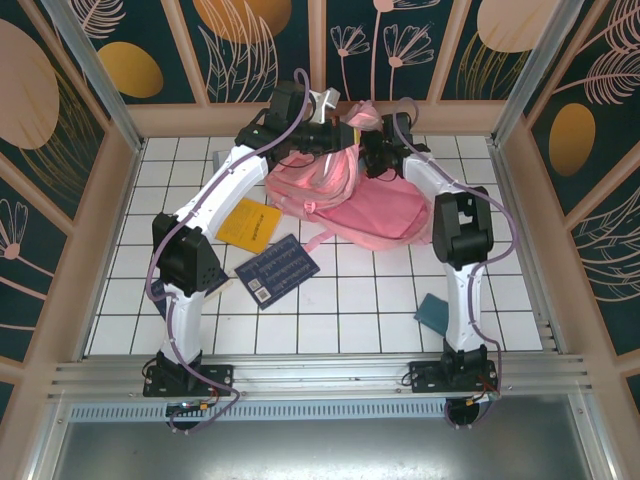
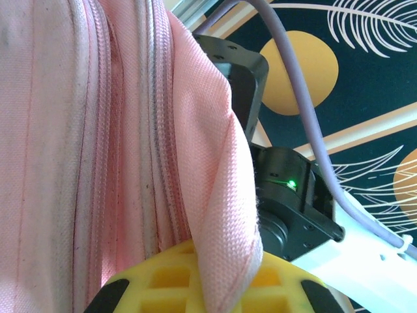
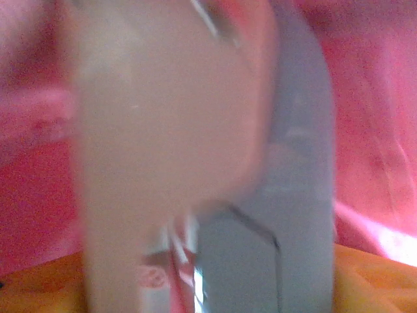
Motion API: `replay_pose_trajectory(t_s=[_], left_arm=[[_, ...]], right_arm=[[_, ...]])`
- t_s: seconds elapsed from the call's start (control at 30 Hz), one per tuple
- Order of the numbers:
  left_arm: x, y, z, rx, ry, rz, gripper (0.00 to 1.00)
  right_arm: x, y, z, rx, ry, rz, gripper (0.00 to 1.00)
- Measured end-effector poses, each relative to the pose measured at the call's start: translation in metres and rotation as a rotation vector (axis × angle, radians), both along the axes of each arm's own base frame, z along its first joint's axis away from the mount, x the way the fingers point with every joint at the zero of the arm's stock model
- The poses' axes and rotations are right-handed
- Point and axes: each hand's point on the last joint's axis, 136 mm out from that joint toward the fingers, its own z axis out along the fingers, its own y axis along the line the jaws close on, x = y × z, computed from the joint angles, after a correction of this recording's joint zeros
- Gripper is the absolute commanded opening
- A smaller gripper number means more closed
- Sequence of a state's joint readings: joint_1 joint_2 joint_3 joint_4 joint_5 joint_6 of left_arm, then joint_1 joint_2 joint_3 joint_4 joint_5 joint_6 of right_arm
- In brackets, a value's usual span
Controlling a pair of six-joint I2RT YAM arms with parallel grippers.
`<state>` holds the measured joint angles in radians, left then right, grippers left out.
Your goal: Pack books, pencil case, and school supplies into a backpack
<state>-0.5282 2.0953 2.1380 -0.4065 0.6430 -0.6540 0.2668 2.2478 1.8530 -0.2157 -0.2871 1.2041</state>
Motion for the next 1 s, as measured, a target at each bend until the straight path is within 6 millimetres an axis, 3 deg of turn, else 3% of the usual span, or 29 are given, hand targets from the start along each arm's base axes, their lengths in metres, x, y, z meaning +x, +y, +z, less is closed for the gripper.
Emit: replay_pose_trajectory(t_s=[0.1, 0.3, 0.47, 0.63, 0.83, 1.0], left_arm=[[0.0, 0.0, 0.001, -0.002, -0.002, 0.0, 0.0], [0.001, 0.0, 0.001, -0.002, -0.005, 0.002, 0.0], [0.003, 0.001, 0.001, 0.003, -0.008, 0.014, 0.0], [0.006, 0.003, 0.007, -0.004, -0.019, 0.027, 0.0], [0.011, 0.009, 0.014, -0.013, -0.027, 0.044, 0.0], [0.012, 0.009, 0.013, -0.018, -0.016, 0.047, 0.0]], right_arm=[[0.012, -0.004, -0.006, -0.005, -0.007, -0.027, 0.89], [0.017, -0.005, -0.005, -0.003, -0.027, -0.036, 0.89], [0.012, -0.007, -0.008, -0.02, -0.017, -0.031, 0.88], [-0.004, -0.019, 0.008, -0.113, -0.013, -0.009, 0.86], [-0.053, -0.037, 0.053, -0.263, -0.073, 0.055, 0.87], [-0.133, -0.061, 0.1, -0.39, -0.14, 0.066, 0.87]])
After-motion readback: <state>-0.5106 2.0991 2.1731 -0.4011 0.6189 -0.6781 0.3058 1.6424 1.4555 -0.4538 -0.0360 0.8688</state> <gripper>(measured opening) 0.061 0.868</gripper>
